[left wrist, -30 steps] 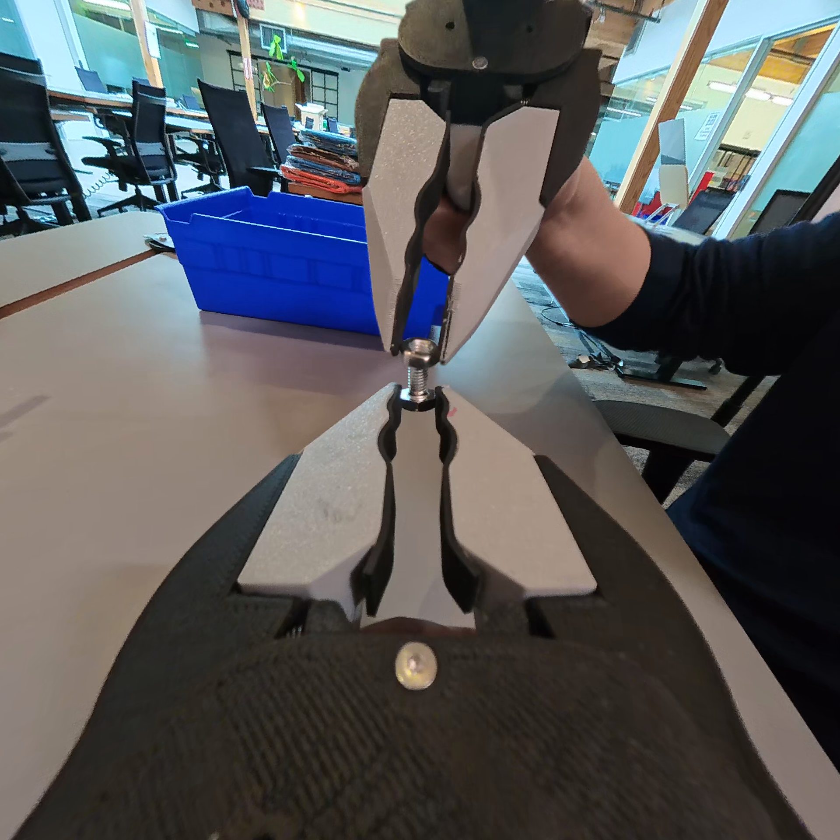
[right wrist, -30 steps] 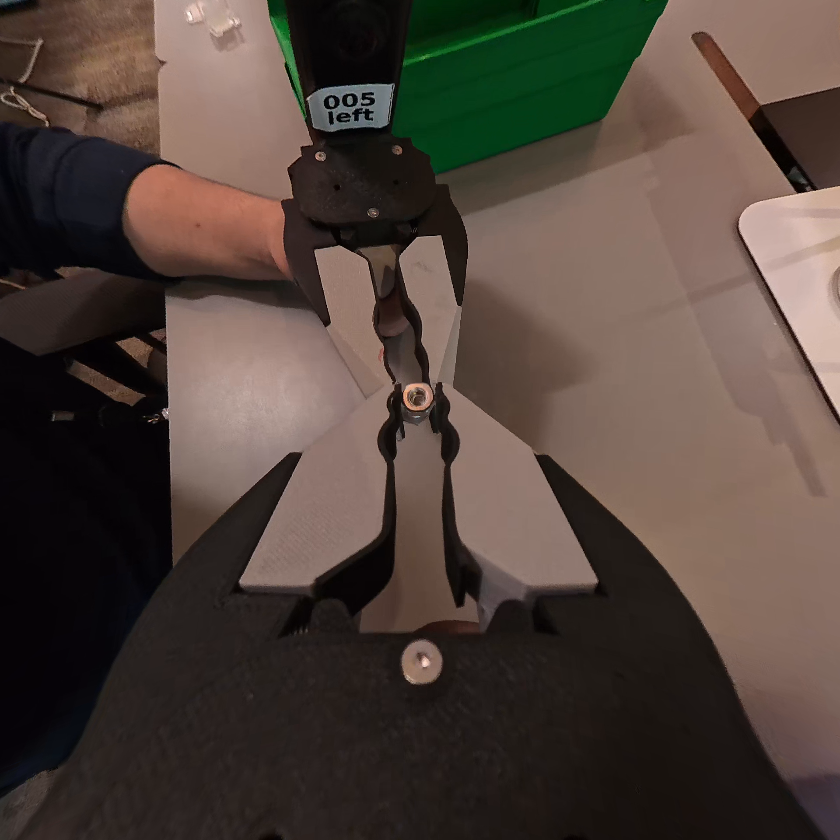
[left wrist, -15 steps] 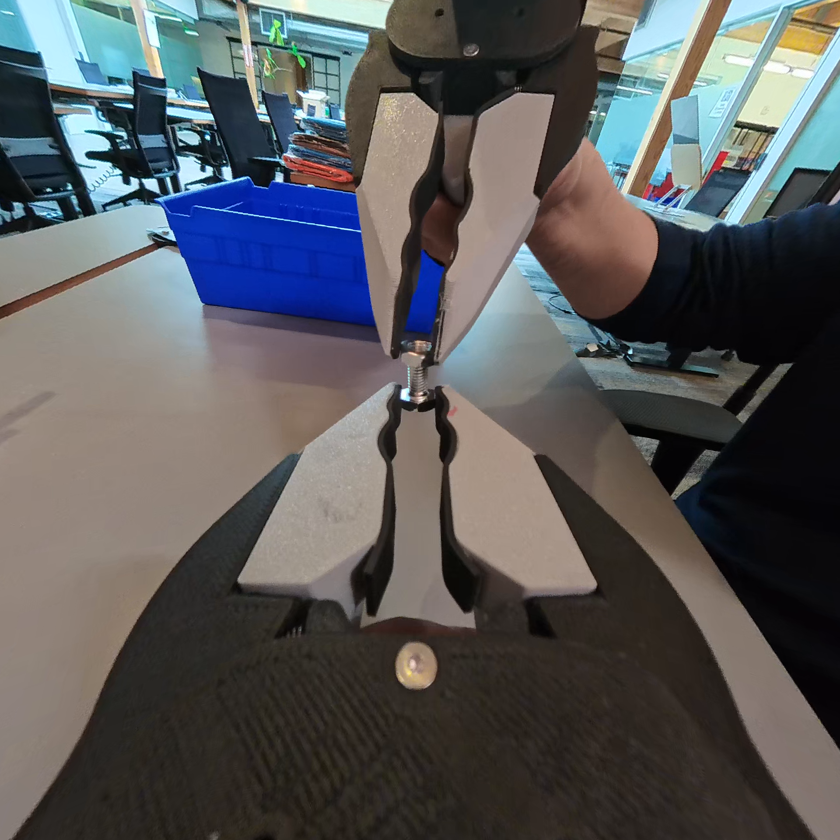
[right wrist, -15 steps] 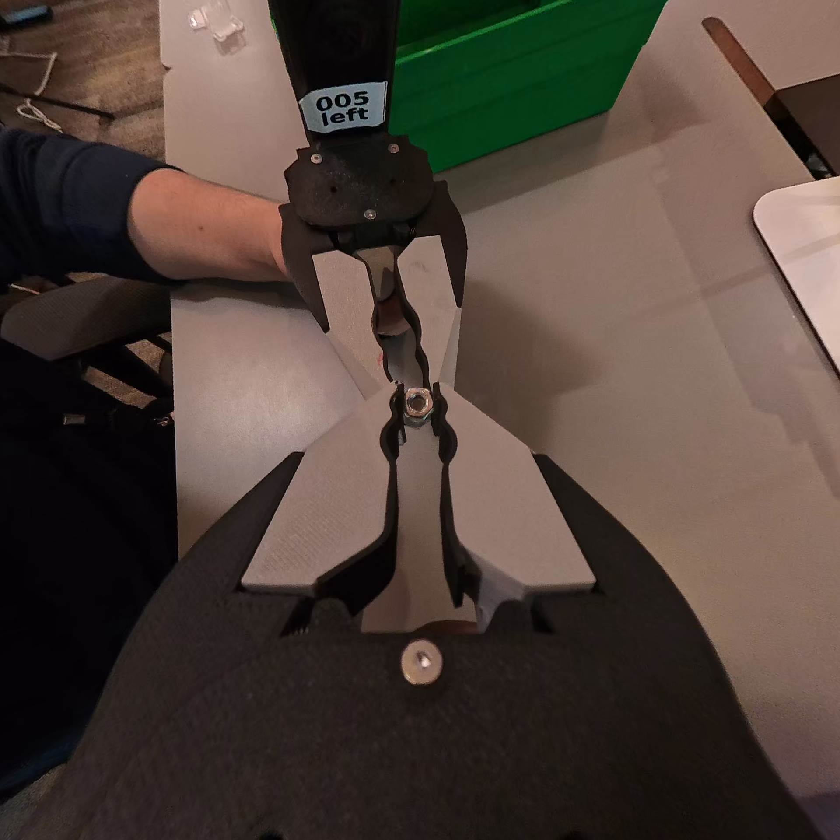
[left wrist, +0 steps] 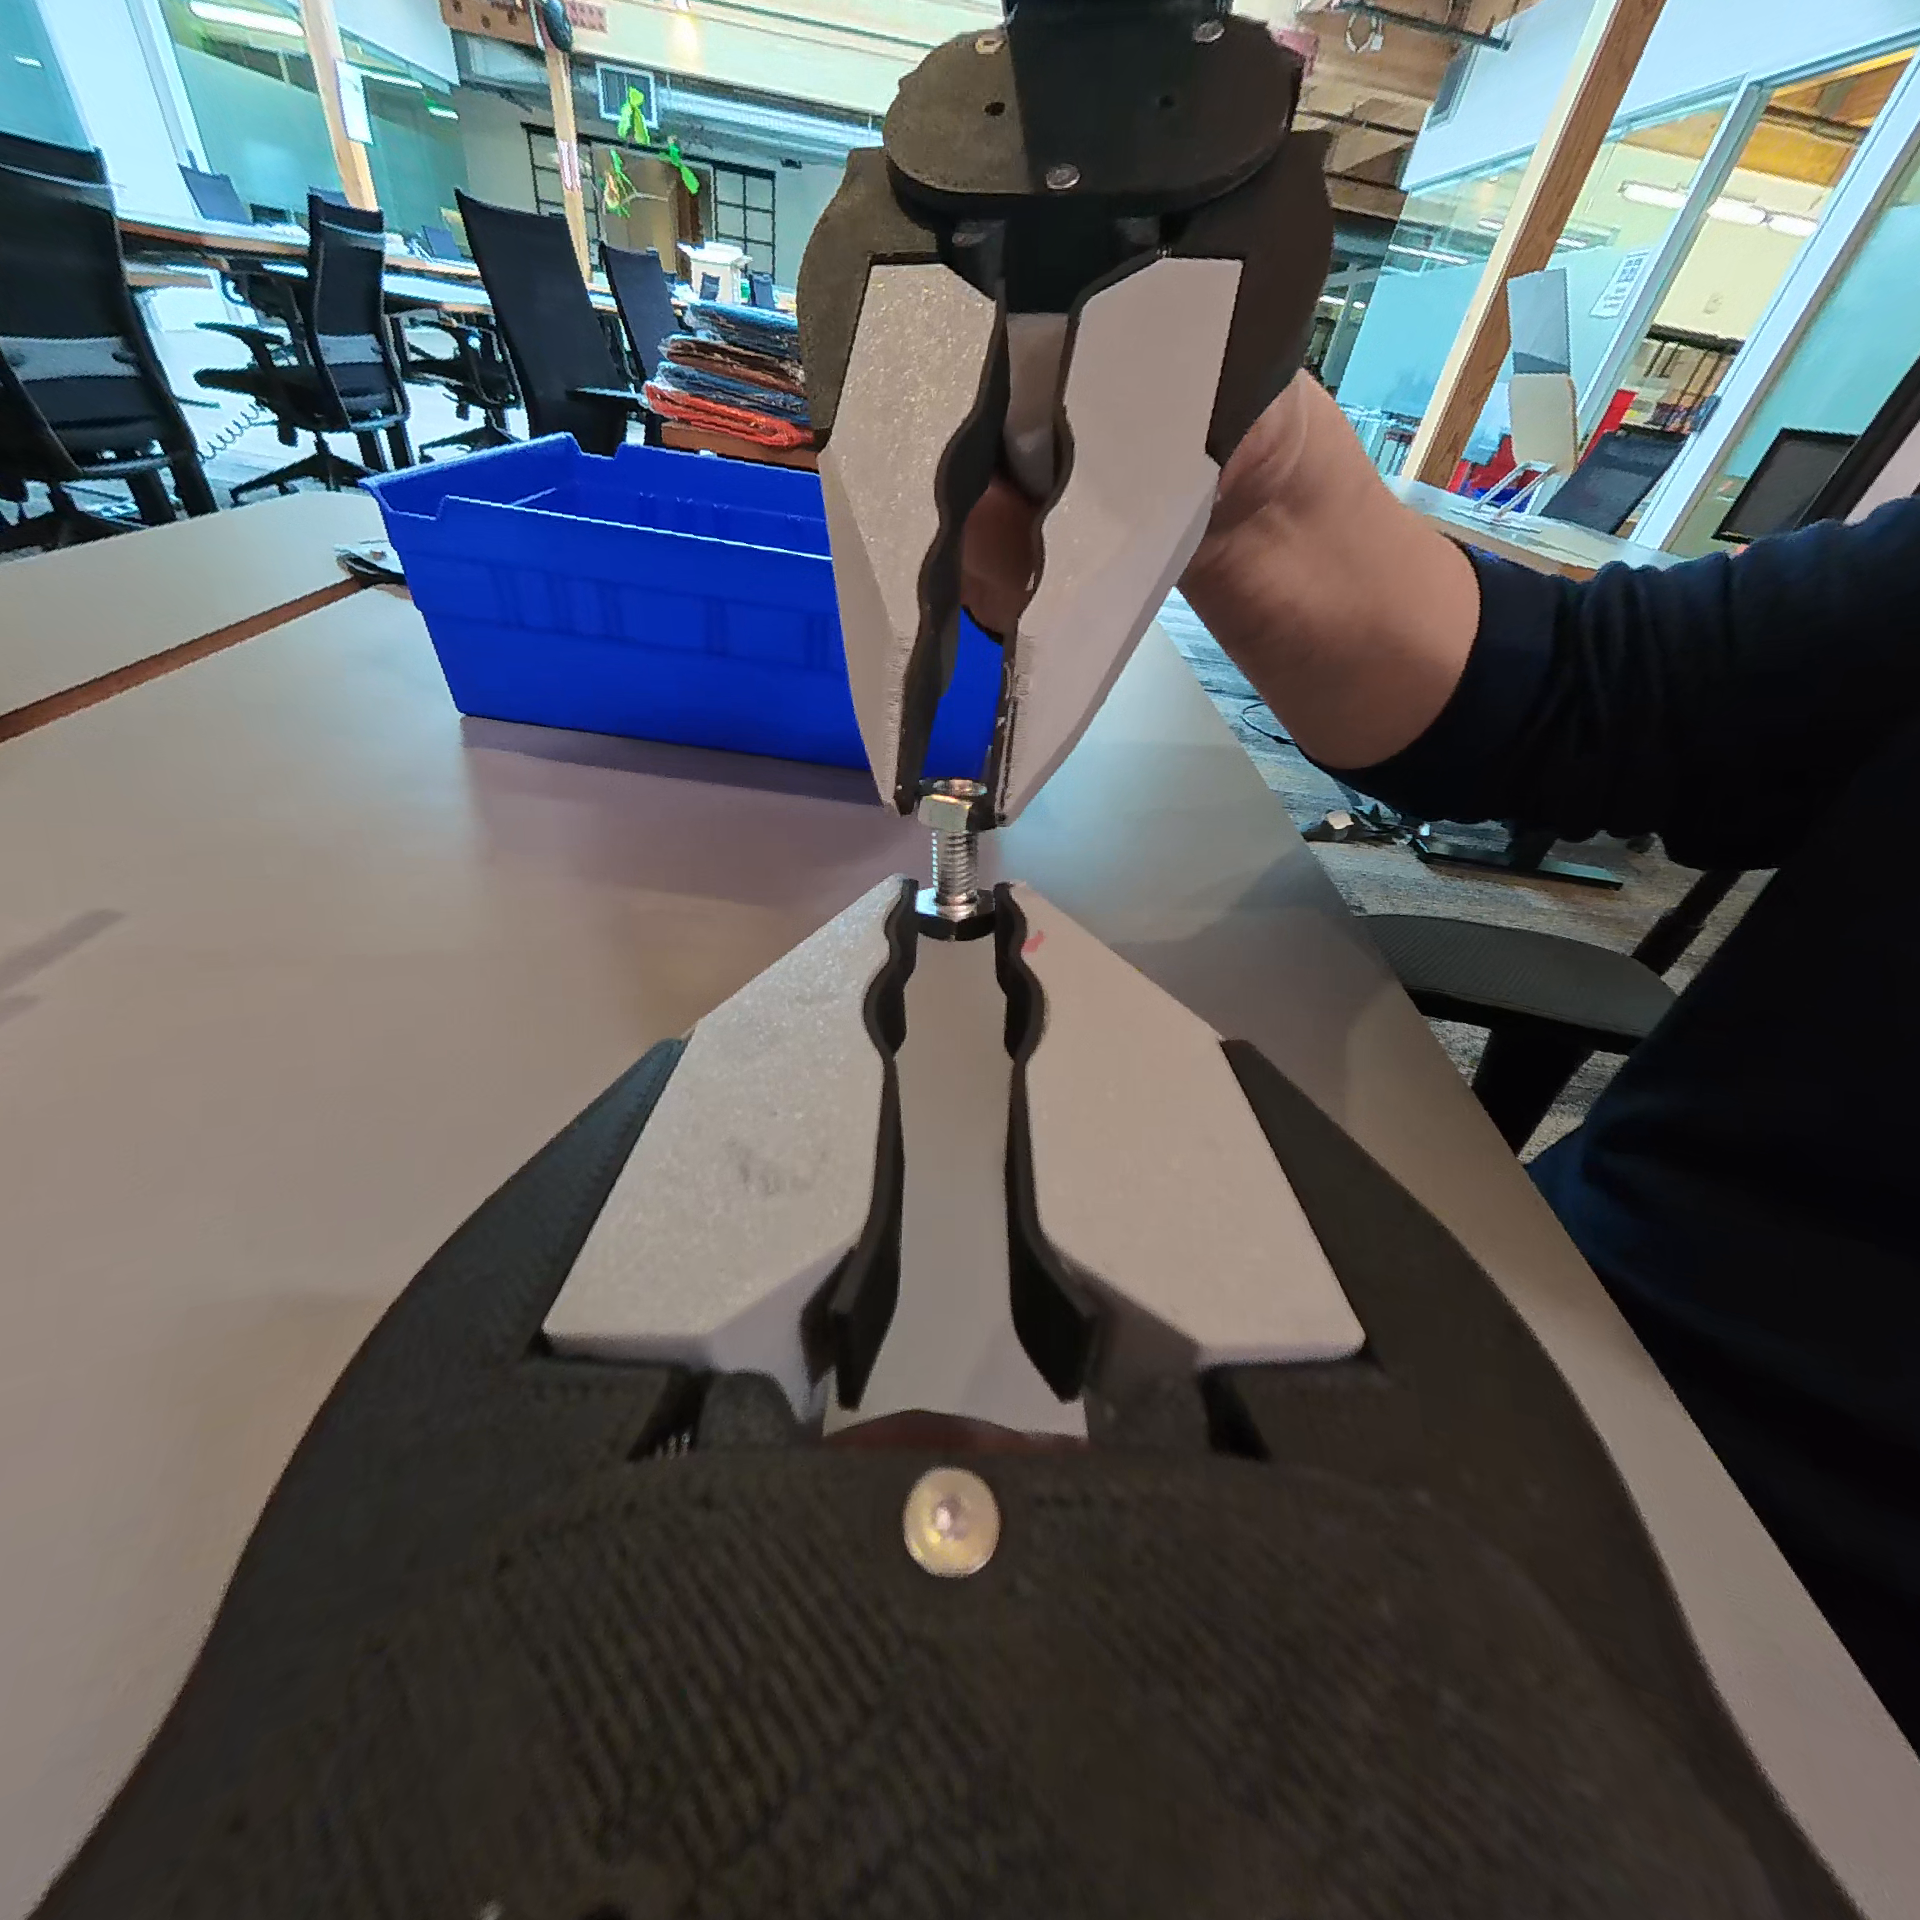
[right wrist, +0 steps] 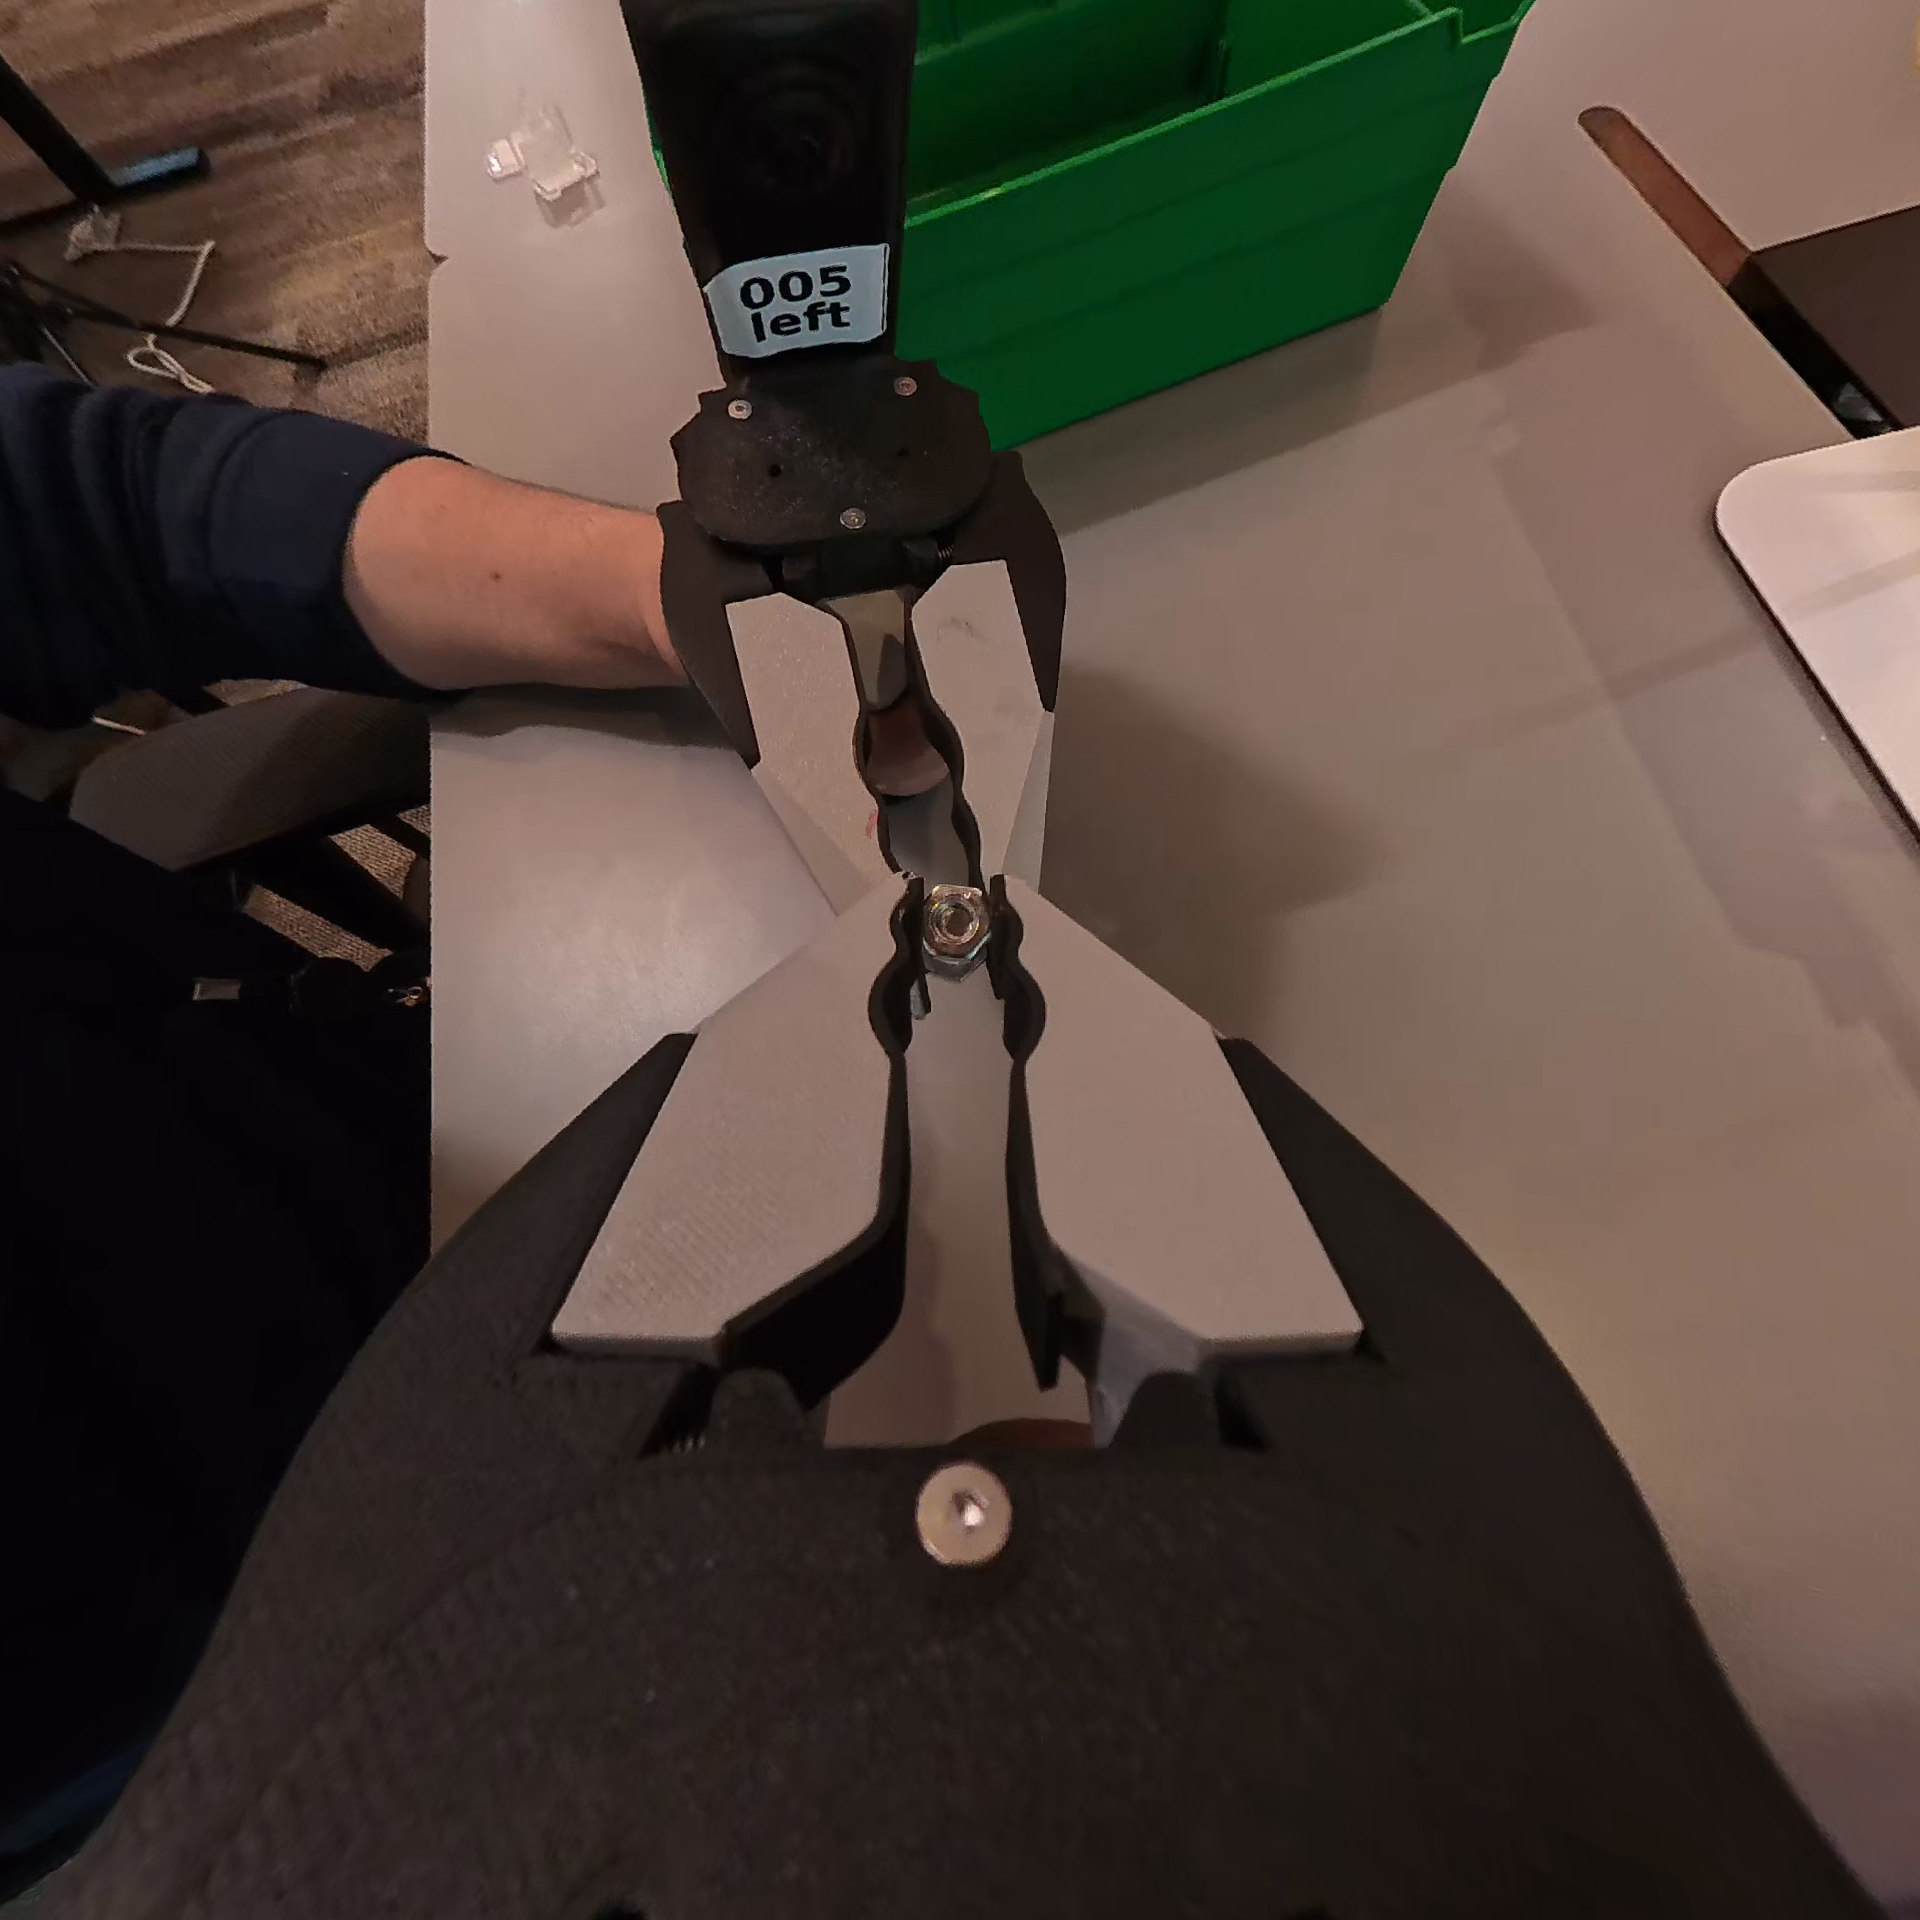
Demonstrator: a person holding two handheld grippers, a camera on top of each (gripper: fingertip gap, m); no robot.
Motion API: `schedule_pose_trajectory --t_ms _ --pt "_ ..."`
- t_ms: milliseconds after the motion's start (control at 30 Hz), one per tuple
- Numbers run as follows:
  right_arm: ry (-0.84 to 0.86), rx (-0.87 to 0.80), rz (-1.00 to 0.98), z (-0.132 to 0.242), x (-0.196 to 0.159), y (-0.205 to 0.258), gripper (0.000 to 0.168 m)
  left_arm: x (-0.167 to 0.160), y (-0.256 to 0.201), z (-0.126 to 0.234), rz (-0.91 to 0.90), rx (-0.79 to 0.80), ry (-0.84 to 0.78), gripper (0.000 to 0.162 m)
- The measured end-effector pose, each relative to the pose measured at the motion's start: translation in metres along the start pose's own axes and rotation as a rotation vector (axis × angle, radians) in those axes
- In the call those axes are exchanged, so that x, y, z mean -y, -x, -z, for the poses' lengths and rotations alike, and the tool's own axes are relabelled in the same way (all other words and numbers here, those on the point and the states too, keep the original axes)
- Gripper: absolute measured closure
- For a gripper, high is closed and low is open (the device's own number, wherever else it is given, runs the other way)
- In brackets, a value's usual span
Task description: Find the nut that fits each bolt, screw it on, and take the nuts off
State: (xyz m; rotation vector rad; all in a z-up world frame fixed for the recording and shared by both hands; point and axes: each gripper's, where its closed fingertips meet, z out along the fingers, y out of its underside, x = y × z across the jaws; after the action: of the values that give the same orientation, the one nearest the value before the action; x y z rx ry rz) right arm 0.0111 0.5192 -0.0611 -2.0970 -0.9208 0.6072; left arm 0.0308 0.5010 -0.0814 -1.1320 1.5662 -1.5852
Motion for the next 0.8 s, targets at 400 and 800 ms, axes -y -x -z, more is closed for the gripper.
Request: schedule_pose_trajectory --t_ms 400,800 --pt "-0.008 0.004 -0.007 -0.0004 -0.0005 0.0 0.158 -0.0008 0.0006 -0.0002 -0.004 0.004 0.005 0.15" --pt "-0.021 0.008 -0.015 -0.0012 0.0011 0.0003 0.157 0.0003 0.001 0.0004 -0.003 0.004 0.0 0.15"
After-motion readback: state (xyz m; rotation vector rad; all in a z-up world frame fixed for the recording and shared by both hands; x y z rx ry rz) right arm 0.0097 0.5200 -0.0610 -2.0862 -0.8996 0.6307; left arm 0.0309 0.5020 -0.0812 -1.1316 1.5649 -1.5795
